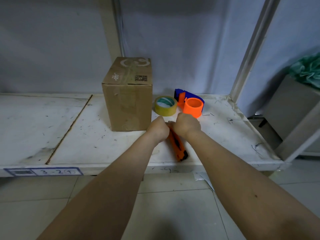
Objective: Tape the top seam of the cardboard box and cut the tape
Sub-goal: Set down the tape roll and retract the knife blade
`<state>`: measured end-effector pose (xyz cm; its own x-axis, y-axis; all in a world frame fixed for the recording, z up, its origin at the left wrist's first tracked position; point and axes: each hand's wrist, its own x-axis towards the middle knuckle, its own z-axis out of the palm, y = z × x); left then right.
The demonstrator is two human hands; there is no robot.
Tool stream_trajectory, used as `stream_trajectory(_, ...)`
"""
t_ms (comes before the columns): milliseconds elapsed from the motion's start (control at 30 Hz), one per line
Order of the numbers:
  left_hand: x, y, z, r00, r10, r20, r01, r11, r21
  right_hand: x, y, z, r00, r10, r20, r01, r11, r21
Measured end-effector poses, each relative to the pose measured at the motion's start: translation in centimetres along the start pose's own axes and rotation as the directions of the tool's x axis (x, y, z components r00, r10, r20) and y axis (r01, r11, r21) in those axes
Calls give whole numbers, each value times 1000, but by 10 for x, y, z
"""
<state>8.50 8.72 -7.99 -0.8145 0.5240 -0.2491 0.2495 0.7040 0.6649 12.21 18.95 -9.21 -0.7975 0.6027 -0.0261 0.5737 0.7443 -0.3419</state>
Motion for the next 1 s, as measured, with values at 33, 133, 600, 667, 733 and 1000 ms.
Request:
stream_trajectory(33, -5, -2, 0, 1000, -13, -6, 12, 1000, -22, -9, 0, 0, 998, 34, 50, -33, 999, -16)
stream_trajectory(133, -22, -7, 1, 998, -51, -24, 48, 995, -87, -28, -1, 2, 978, 114, 177, -108, 993, -41)
stream_trajectory(600, -66, -8, -5, 995, -98, -3, 95, 968, -232, -67, -3, 2, 971, 167, 171, -229, 853, 468)
stream_trajectory(667, -70, -4, -6, 995, -101, 8, 100, 958, -268, -72, -3, 1, 973, 126, 196, -228, 683, 694)
stream_trajectory(733, -74, -1, -7, 996, -90, 12, 90, 949, -301, -79, -5, -1, 981, 72, 179, -188, 558, 808)
stream_trajectory(1000, -88, 11, -16, 1000, -7, 22, 16, 892, -453, -94, -16, -8, 981, 60, 184, -194, 318, 928)
